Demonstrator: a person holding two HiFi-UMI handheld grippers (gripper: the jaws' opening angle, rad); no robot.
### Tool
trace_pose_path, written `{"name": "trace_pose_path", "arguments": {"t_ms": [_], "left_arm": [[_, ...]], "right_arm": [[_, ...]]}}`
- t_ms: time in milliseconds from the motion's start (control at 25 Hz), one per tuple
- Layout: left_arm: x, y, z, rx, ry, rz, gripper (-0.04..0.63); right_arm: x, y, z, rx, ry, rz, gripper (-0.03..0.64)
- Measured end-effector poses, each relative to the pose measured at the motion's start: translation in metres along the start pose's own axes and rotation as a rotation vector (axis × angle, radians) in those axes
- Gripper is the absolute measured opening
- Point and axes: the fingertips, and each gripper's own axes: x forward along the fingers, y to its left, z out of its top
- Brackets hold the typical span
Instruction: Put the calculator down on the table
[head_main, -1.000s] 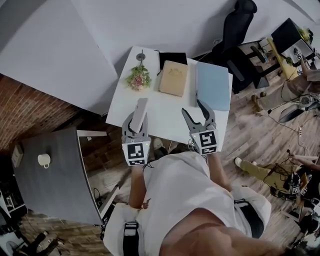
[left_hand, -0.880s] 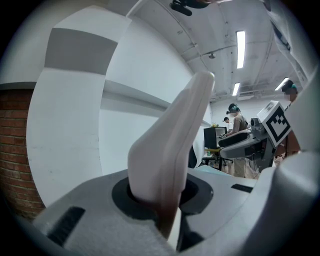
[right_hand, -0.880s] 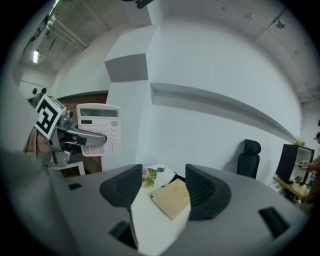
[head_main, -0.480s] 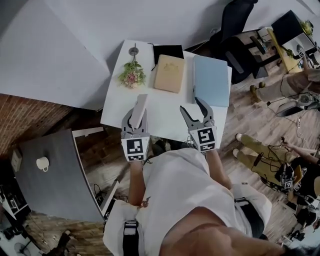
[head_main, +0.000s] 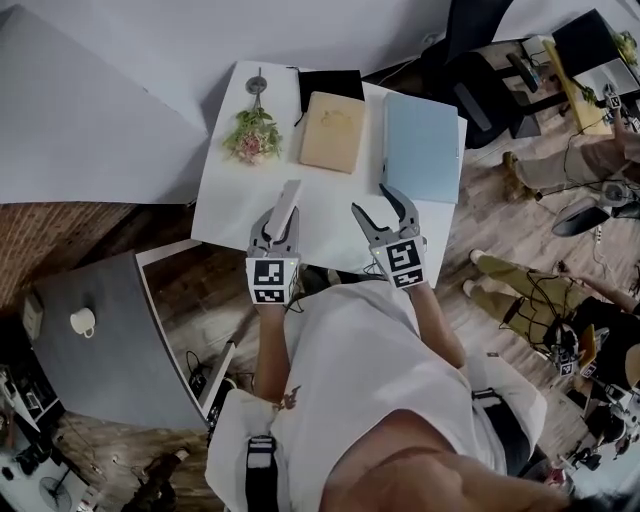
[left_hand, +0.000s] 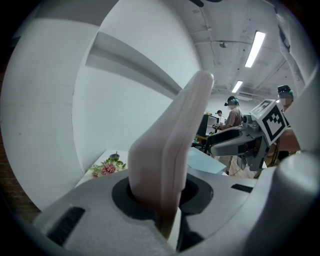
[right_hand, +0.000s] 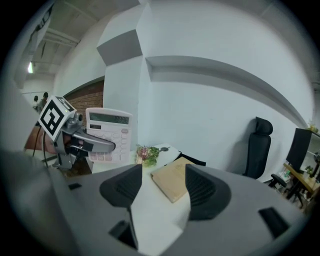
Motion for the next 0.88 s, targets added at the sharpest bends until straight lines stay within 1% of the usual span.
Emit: {"name": "trace_pose_path", "arguments": {"t_ms": [520,880], "left_arm": [[0.035,-0.013,-0.078,-0.132,0.181,-0.123,0.075],[0.047,-0.025,-0.119,-0.232,0.278,-0.191,0.075]], "right_arm": [[0.039,0.025,-0.069,0.033,0.152,0.123,0.272],[0.048,0.042,-0.112,0.045,0.258,0.184,0.270]]}}
